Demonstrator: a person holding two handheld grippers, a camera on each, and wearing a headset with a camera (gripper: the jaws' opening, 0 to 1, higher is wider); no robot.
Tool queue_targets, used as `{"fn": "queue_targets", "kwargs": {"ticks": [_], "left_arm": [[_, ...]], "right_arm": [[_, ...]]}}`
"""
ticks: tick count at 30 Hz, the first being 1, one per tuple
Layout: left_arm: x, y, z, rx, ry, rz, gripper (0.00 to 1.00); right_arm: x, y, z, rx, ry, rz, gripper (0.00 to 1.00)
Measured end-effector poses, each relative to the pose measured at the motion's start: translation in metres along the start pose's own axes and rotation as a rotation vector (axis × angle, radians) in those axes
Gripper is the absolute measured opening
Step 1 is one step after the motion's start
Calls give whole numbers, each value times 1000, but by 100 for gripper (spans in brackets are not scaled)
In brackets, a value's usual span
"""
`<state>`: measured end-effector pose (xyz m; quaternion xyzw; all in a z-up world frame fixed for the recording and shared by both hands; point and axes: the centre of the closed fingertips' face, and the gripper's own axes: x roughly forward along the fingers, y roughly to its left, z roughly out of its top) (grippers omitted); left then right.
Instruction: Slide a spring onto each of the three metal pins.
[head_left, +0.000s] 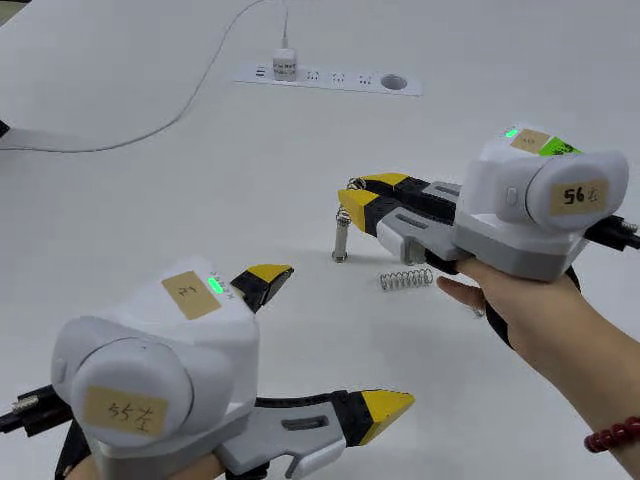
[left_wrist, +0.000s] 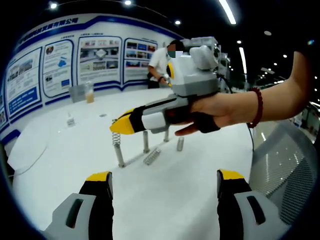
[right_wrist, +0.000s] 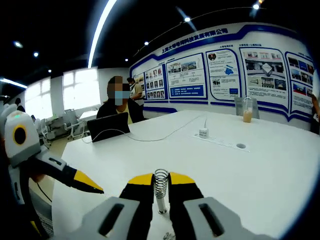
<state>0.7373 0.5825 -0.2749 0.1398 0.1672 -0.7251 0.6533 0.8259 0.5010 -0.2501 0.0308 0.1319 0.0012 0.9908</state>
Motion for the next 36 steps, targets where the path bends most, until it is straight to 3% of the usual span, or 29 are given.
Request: {"fn": "queue_targets", "kwargs": {"ticks": [17, 36], "left_arm": [[-1, 2, -1, -4, 4, 5, 86], [-2, 7, -4, -4, 13, 21, 85]], "right_arm": [[9, 4, -13, -113, 66, -2, 12], [17, 2, -37, -96, 140, -10, 12]]}}
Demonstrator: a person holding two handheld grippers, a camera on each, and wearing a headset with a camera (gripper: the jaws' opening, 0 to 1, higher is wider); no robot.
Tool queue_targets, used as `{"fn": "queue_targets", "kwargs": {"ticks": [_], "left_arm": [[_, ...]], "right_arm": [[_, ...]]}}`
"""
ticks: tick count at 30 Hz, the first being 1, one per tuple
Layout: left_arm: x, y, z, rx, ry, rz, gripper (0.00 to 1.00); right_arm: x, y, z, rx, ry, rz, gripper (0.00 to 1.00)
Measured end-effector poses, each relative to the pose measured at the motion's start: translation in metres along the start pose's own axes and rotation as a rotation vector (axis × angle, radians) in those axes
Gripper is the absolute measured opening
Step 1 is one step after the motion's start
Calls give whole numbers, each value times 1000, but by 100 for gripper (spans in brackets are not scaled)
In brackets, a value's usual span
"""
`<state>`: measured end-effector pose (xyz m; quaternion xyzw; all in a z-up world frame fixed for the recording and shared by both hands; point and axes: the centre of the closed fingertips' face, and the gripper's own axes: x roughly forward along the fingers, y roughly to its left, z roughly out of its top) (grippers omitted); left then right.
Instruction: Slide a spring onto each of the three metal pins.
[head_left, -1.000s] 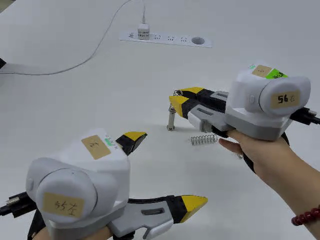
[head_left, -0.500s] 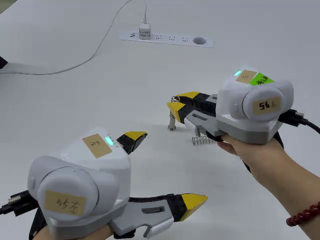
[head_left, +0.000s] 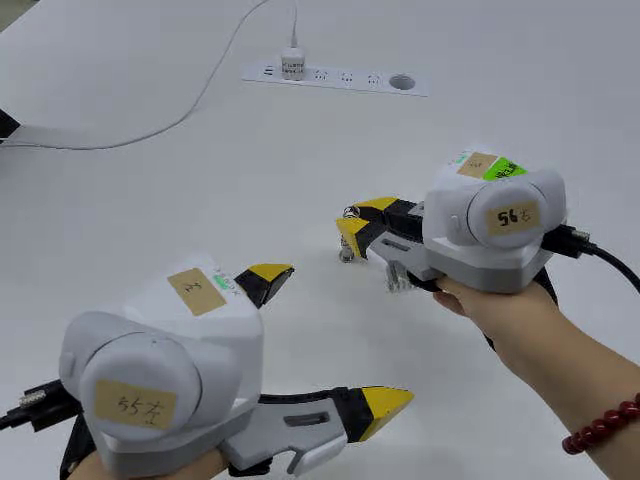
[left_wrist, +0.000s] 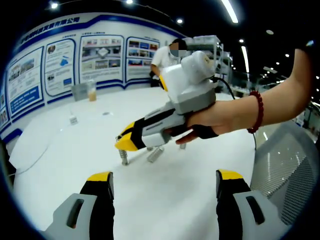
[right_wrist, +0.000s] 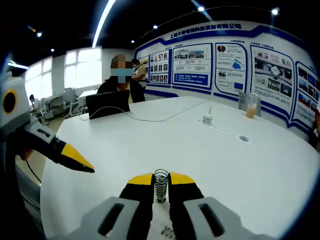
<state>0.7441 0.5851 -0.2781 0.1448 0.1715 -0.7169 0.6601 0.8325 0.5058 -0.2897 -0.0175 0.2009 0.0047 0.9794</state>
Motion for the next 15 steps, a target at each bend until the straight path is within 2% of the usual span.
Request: {"fn": "queue_targets", "kwargs": {"ticks": [15], "left_arm": [[-1, 0, 0, 4, 2, 2, 85]], "right_arm": [[6, -1, -16, 25, 49, -6, 12]]}}
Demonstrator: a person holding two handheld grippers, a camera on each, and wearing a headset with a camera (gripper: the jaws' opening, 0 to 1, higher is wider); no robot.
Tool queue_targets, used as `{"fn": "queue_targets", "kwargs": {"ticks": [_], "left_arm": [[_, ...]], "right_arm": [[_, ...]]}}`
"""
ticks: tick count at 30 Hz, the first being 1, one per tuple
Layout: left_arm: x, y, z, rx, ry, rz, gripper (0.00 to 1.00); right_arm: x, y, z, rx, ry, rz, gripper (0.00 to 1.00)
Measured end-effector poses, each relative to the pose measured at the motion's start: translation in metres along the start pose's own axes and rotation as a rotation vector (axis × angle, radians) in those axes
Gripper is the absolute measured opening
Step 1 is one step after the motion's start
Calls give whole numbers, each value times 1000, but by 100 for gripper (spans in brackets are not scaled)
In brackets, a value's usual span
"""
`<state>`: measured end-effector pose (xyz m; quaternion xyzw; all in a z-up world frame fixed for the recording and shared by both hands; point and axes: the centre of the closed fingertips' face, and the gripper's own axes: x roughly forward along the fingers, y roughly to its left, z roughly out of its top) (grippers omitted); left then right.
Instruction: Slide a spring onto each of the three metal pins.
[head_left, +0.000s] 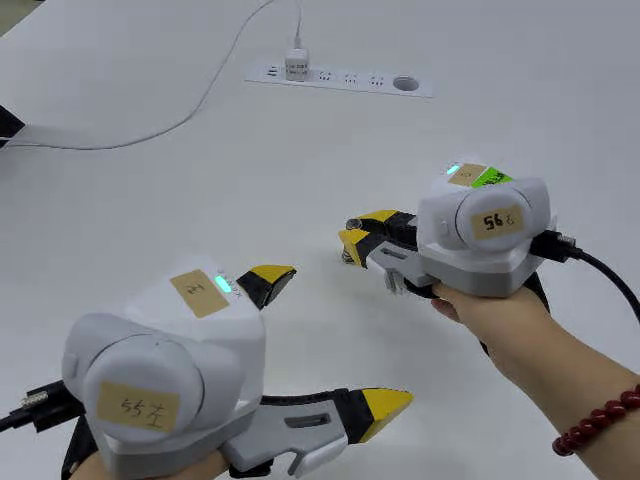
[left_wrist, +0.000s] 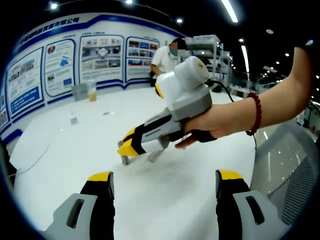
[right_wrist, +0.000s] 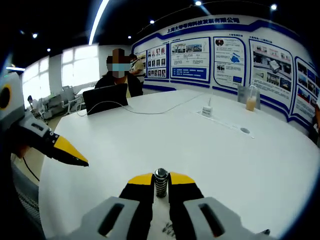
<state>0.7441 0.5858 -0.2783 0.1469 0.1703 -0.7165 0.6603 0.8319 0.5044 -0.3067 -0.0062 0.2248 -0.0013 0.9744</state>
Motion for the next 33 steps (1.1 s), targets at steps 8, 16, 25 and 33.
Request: {"fn": "queue_targets", "kwargs": {"ticks": [8, 16, 25, 33], "left_arm": [[0, 0, 1, -10, -9, -2, 84], [0, 0, 1, -11, -6, -1, 83], [0, 0, 3, -9, -10, -3, 82], [0, -2, 8, 11, -13, -6, 82]], "right_arm": [[1, 1, -1, 6, 1, 1, 12], [0, 2, 1, 34, -4, 7, 16], [-10, 5, 15, 66, -30, 17, 24], [-27, 2, 28, 102, -52, 5, 32]]}}
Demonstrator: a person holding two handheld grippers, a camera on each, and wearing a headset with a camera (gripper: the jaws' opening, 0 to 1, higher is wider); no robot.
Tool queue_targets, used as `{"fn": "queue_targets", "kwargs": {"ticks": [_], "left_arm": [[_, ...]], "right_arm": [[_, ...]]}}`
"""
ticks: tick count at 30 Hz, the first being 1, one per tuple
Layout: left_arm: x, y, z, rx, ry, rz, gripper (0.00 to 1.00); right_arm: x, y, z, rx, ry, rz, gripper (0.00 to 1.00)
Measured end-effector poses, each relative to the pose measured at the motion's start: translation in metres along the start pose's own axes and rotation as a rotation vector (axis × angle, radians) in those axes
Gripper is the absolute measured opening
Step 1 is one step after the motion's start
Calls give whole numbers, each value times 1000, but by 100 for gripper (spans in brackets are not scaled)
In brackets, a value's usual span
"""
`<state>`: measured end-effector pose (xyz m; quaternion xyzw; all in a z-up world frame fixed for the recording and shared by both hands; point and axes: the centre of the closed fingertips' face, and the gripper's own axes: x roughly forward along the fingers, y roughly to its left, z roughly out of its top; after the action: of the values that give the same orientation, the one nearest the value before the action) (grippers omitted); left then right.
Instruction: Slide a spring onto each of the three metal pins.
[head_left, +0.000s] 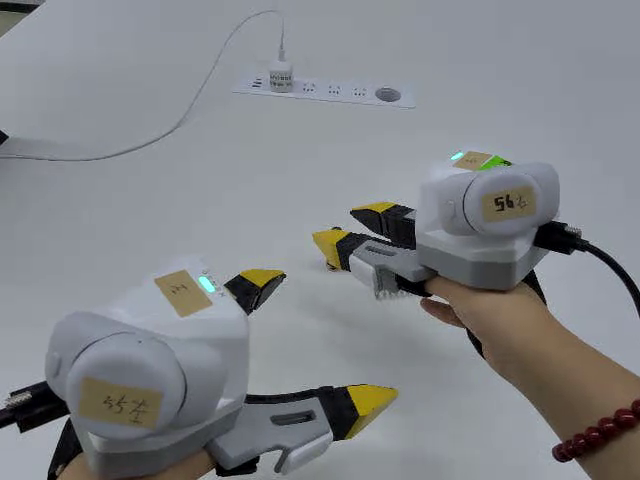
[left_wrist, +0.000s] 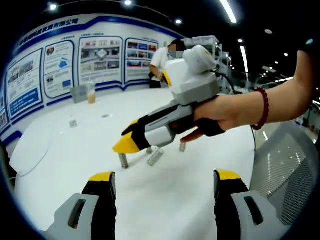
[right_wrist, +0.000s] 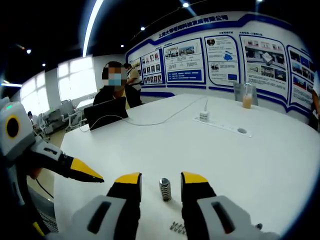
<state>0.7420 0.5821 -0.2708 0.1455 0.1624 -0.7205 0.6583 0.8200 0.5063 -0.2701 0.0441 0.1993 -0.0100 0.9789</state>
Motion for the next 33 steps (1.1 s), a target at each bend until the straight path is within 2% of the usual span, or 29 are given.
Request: {"fn": "queue_targets", "kwargs": {"ticks": [16, 25, 33], "left_arm": [[3, -1, 9, 60, 1, -8, 81], [13, 6, 11, 101, 8, -12, 77], [23, 10, 9, 139, 28, -23, 73]], "right_arm": [[-44, -5, 10, 16, -6, -17, 47], [-69, -13, 10, 39, -13, -41, 50], [-88, -17, 6, 47, -10, -36, 52]]}}
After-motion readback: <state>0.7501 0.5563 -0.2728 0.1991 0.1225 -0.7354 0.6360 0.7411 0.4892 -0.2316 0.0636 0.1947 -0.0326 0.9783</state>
